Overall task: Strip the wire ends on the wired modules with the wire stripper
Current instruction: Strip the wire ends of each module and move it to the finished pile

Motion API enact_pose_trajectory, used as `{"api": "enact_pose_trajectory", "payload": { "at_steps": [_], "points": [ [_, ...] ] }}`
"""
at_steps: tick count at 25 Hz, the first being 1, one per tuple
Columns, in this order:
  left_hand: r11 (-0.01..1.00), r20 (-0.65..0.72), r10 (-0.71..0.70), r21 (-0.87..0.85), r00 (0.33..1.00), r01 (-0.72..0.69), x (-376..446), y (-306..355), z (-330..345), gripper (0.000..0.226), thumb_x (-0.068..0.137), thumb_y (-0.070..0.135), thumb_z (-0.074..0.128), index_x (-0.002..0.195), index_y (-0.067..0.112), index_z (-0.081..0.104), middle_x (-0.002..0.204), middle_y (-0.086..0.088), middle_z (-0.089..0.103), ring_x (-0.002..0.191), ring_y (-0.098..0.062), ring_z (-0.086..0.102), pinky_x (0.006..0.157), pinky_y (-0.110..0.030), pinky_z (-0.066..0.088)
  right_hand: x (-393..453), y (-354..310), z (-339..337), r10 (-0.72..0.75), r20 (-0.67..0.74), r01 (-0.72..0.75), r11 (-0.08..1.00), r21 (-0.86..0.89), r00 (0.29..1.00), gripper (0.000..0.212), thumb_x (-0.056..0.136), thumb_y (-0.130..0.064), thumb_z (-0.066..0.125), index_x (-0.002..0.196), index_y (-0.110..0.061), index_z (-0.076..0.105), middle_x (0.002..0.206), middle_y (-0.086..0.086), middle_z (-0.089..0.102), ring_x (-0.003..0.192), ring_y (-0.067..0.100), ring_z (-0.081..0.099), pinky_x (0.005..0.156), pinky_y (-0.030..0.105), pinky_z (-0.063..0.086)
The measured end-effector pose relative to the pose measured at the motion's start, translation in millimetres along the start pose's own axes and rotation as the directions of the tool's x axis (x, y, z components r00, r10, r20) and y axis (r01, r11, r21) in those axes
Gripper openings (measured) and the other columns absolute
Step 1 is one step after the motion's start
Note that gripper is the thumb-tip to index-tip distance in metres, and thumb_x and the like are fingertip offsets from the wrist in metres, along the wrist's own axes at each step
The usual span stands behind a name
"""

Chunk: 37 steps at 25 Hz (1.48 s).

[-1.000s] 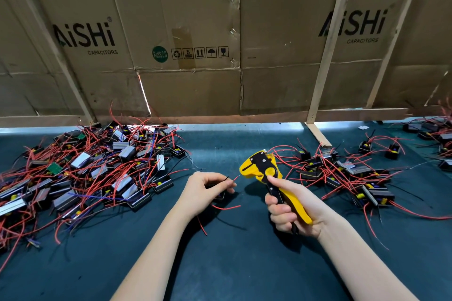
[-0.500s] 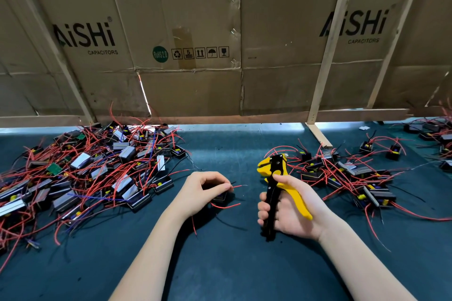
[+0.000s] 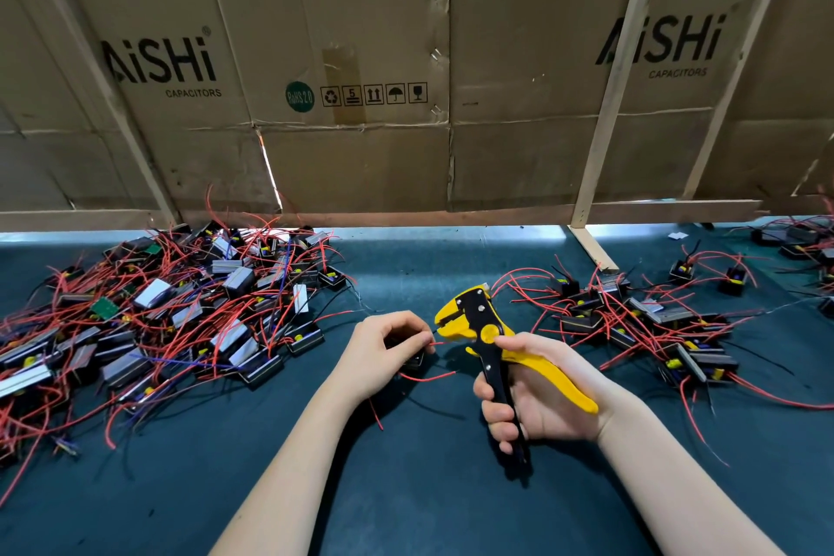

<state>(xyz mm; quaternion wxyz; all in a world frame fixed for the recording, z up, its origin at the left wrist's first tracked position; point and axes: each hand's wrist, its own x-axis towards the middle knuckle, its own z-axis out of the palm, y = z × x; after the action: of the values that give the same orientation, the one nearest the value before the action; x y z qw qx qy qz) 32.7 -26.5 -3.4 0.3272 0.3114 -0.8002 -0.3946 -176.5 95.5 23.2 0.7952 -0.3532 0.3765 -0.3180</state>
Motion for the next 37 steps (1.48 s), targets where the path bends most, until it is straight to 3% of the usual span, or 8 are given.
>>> {"api": "enact_pose_trajectory", "payload": {
  "at_steps": [6, 13, 17, 19, 23, 31, 33, 37],
  "points": [
    [0.999, 0.013, -0.024, -0.029, 1.0, 0.024, -1.0, 0.8, -0.5, 0.015, 0.094, 0.016, 0.063, 0.08, 0.015, 0.07, 0.08, -0.001, 0.074, 0.071, -0.009, 0.063, 0.074, -0.034, 0.053, -0.5, -2.4, 5.2, 0.03, -0.156, -0.041, 0.997, -0.071, 0.987, 0.054, 0.082, -0.065, 0.047, 0.07, -0.012, 0.052, 0.059, 0.002, 0.038, 0.047, 0.018, 0.04, 0.055, 0.031, 0.045],
    [0.999, 0.013, -0.034, -0.016, 0.999, 0.034, -2.0, 3.1, -1.4, 0.016, 0.093, 0.016, 0.064, 0.078, 0.016, 0.069, 0.079, -0.001, 0.074, 0.069, -0.005, 0.062, 0.072, -0.023, 0.051, 2.0, -1.6, 7.0, -0.027, -0.33, 0.031, 0.999, 0.007, 0.943, 0.053, 0.078, -0.066, 0.049, 0.067, -0.014, 0.045, 0.049, -0.004, 0.027, 0.034, 0.008, 0.025, 0.036, 0.021, 0.028],
    [0.999, 0.01, -0.042, 0.005, 0.999, 0.042, -1.8, 4.2, -2.7, 0.016, 0.093, 0.017, 0.065, 0.078, 0.017, 0.07, 0.078, 0.001, 0.074, 0.069, -0.005, 0.062, 0.072, -0.024, 0.05, 5.6, 4.4, 9.1, -0.065, -0.289, 0.113, 0.982, 0.15, 0.955, 0.056, 0.085, -0.063, 0.05, 0.078, -0.008, 0.053, 0.065, 0.009, 0.047, 0.055, 0.023, 0.049, 0.063, 0.035, 0.051],
    [0.997, -0.056, -0.053, 0.047, 0.997, 0.056, -1.2, 2.0, -5.3, 0.014, 0.09, 0.016, 0.067, 0.077, 0.019, 0.07, 0.075, 0.004, 0.071, 0.069, -0.003, 0.06, 0.07, -0.021, 0.047, 6.3, 4.8, 8.4, -0.075, -0.33, 0.173, 0.945, 0.278, 0.941, 0.055, 0.085, -0.058, 0.055, 0.087, -0.003, 0.054, 0.076, 0.016, 0.052, 0.068, 0.031, 0.055, 0.077, 0.046, 0.052],
    [0.983, -0.234, 0.01, 0.178, 0.972, 0.033, -3.3, 3.3, -12.0, 0.012, 0.086, 0.014, 0.072, 0.076, 0.021, 0.07, 0.075, 0.006, 0.061, 0.065, -0.006, 0.048, 0.068, -0.021, 0.038, 5.7, 2.3, 6.8, -0.042, -0.353, 0.173, 0.922, 0.348, 0.935, 0.051, 0.084, -0.051, 0.058, 0.094, -0.002, 0.051, 0.08, 0.017, 0.054, 0.072, 0.033, 0.057, 0.082, 0.049, 0.051],
    [0.97, -0.3, 0.226, -0.021, 0.927, -0.243, 35.3, 115.6, 35.4, 0.01, 0.094, 0.015, 0.061, 0.084, 0.014, 0.063, 0.061, 0.006, 0.061, 0.059, -0.01, 0.057, 0.066, -0.029, 0.049, 9.7, 2.2, 6.7, -0.046, -0.311, 0.174, 0.901, 0.397, 0.949, 0.044, 0.08, -0.042, 0.057, 0.086, 0.002, 0.056, 0.074, 0.02, 0.055, 0.072, 0.035, 0.057, 0.084, 0.053, 0.048],
    [0.962, -0.216, 0.215, -0.123, 0.952, -0.245, 46.6, 139.1, 59.7, 0.006, 0.096, 0.011, 0.056, 0.097, 0.01, 0.061, 0.074, -0.002, 0.07, 0.07, -0.013, 0.065, 0.075, -0.03, 0.053, 10.5, 1.4, 8.4, -0.039, -0.318, 0.176, 0.892, 0.416, 0.947, 0.041, 0.082, -0.04, 0.055, 0.085, 0.001, 0.056, 0.073, 0.019, 0.054, 0.069, 0.034, 0.056, 0.084, 0.051, 0.047],
    [0.992, 0.208, 0.125, -0.037, 0.97, -0.12, 44.9, 139.2, 84.7, 0.068, 0.097, 0.016, 0.056, 0.153, 0.024, 0.018, 0.145, -0.003, 0.05, 0.129, -0.015, 0.05, 0.107, -0.029, 0.039, 10.3, 0.7, 11.7, -0.062, -0.328, 0.193, 0.903, 0.383, 0.943, 0.037, 0.075, -0.033, 0.055, 0.089, 0.001, 0.057, 0.076, 0.019, 0.055, 0.07, 0.033, 0.055, 0.077, 0.048, 0.051]
  ]
}}
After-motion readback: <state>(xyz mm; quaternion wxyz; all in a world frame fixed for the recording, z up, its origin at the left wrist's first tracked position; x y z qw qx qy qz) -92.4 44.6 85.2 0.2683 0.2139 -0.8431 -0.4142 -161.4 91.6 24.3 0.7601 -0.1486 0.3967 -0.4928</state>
